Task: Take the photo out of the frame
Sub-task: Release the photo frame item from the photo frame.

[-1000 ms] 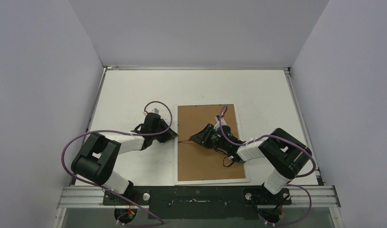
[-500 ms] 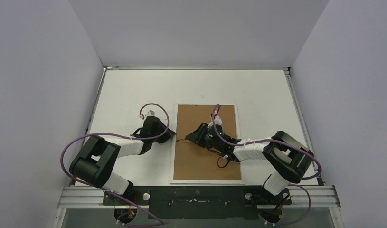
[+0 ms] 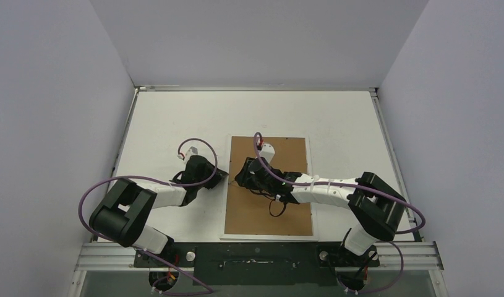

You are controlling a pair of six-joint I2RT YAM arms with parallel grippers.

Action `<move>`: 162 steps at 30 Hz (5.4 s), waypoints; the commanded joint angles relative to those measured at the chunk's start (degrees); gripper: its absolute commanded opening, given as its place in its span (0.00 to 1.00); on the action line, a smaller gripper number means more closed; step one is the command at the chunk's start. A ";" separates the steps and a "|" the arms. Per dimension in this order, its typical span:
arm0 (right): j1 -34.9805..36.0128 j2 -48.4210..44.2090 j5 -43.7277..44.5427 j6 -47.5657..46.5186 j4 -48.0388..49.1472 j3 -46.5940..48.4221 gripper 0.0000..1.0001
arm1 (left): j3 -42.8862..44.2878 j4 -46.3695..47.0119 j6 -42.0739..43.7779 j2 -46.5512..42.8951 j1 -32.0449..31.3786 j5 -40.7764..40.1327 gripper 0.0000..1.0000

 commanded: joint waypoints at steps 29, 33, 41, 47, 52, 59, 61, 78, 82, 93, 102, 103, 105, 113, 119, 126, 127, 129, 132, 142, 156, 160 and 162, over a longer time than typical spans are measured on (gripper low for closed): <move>9.64 1.41 6.92 -8.94 -19.39 20.21 0.00 | -3.64 -8.07 -0.27 -3.93 -2.73 3.17 0.00; 8.37 -4.21 7.32 -7.01 -15.06 13.23 0.00 | -3.38 -9.26 0.40 -4.71 -2.73 2.88 0.00; 3.90 -10.71 6.34 -3.80 -12.04 2.49 0.00 | -3.29 -10.84 1.00 -5.76 -2.73 2.49 0.00; -3.50 -14.22 -2.20 -0.10 -0.73 -7.46 0.00 | -2.70 -11.81 2.71 -6.85 -2.73 2.54 0.00; -10.18 -13.05 -12.16 0.55 10.57 -11.44 0.00 | -2.15 -10.73 5.45 -7.67 -2.73 3.20 0.00; -17.02 -7.15 -21.22 1.16 20.55 -10.54 0.00 | 0.07 -10.48 9.79 -8.15 -2.73 4.88 0.19; -17.87 -4.36 -22.66 1.45 21.72 -9.17 0.00 | 1.30 -10.72 11.49 -7.80 -2.72 5.62 0.24; -19.03 9.08 -24.38 -0.47 21.48 -4.21 0.00 | 2.66 -8.37 13.96 -1.41 -1.46 7.72 0.22; -19.26 9.01 -22.61 -0.26 22.17 -5.44 0.00 | 2.58 -8.56 13.98 -1.07 -1.41 7.80 0.20; -21.57 4.08 -25.89 1.17 19.71 -4.85 0.00 | 6.48 -13.07 19.62 -3.35 -1.37 7.92 0.36; -22.45 3.22 -24.98 -2.17 15.98 -3.31 0.00 | 9.09 -14.29 22.45 0.24 -0.97 6.82 0.34; -22.45 3.84 -25.10 -2.16 15.99 -3.13 0.00 | 9.18 -14.92 23.04 0.89 -0.97 6.14 0.30; -22.27 5.39 -26.17 -1.75 17.00 -2.99 0.00 | 9.00 -16.08 23.60 2.39 -0.97 5.28 0.19; -20.71 9.21 -26.36 -1.14 18.96 -3.08 0.00 | 5.98 -14.20 24.02 5.18 -0.97 5.35 0.08; -20.54 11.03 -25.85 -1.27 19.66 -2.84 0.00 | 4.76 -14.35 24.55 5.28 -0.97 4.95 0.01; -20.43 12.60 -26.85 -0.81 22.50 -3.89 0.00 | 4.84 -13.98 27.75 5.84 -1.06 7.41 0.00; -20.51 12.83 -27.29 -0.70 23.30 -4.15 0.00 | 4.68 -13.47 28.17 5.88 -1.06 7.75 0.00; -20.60 13.42 -28.53 -0.32 24.84 -4.32 0.00 | 4.18 -12.37 28.95 5.89 -1.01 8.62 0.00; -21.03 14.54 -31.09 0.14 27.80 -4.42 0.00 | 3.76 -11.05 29.94 6.29 -1.00 9.87 0.00; -21.05 15.58 -33.89 -4.08 23.92 -0.98 0.00 | 4.51 -10.82 33.51 7.94 -0.97 12.40 0.00; -16.74 15.45 -28.40 -23.82 -7.18 16.48 0.00 | 4.44 -8.78 33.62 9.57 -0.97 13.58 0.00; -13.71 15.88 -23.23 -27.75 -14.70 22.30 0.00 | 4.03 -7.69 32.71 9.52 -1.01 13.74 0.00; -12.35 16.09 -20.66 -29.09 -17.37 24.41 0.00 | 3.88 -7.37 32.59 9.47 -0.98 13.61 0.00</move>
